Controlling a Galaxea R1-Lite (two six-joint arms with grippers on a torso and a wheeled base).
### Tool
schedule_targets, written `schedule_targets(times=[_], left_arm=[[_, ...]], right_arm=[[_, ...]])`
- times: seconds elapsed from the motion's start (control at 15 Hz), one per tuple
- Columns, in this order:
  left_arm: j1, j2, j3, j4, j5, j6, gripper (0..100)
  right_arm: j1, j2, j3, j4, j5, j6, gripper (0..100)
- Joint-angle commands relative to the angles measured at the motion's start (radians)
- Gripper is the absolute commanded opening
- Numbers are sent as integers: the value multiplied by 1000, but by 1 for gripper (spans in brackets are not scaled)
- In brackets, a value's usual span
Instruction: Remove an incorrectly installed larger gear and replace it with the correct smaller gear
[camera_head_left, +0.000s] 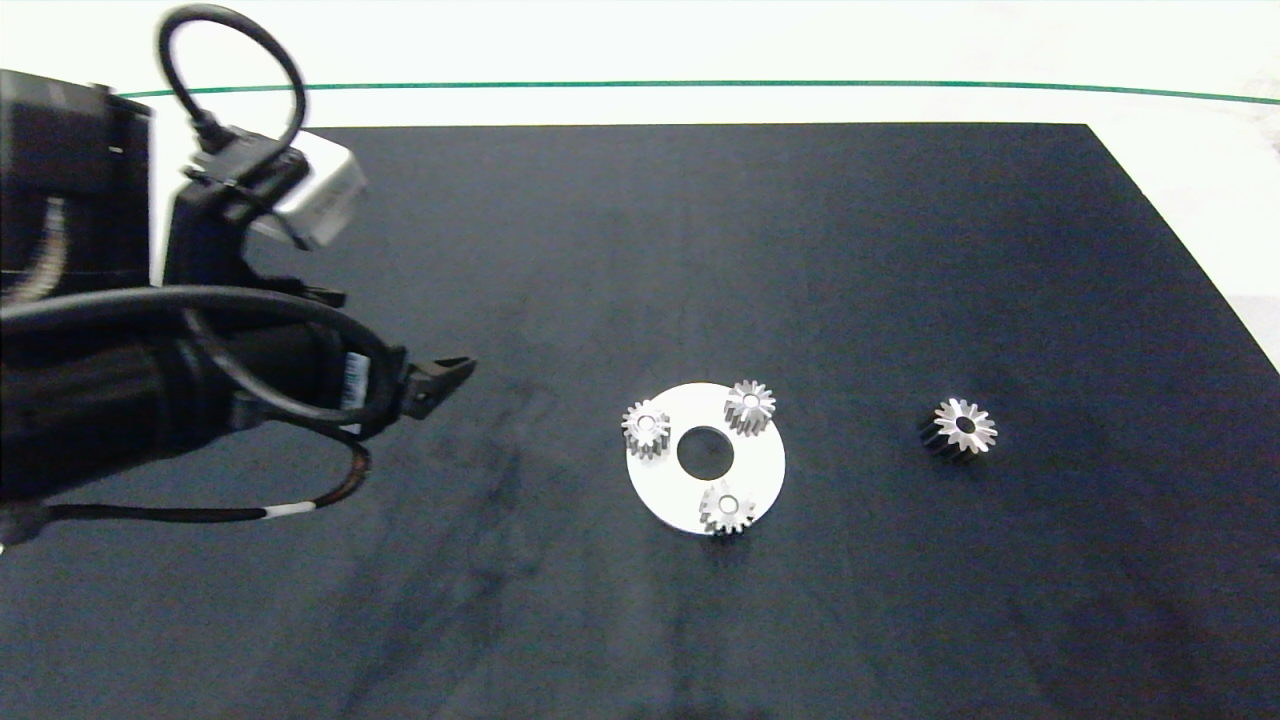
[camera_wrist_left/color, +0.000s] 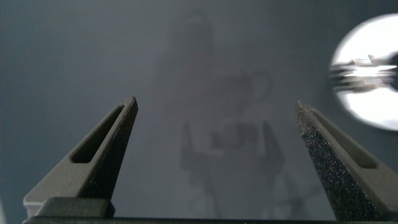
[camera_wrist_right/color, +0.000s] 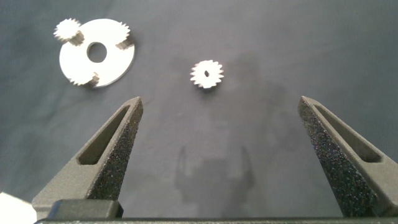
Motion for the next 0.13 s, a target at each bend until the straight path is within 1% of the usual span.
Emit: schedule_targets(times=[0.07, 0.13], left_arm=[[248, -290, 14, 106, 3, -1, 100], [327, -347, 14, 127, 3, -1, 100]], right_arm=[[-123, -107, -4, 2, -6, -5, 100], [-167, -131, -2, 2, -6, -6, 100]])
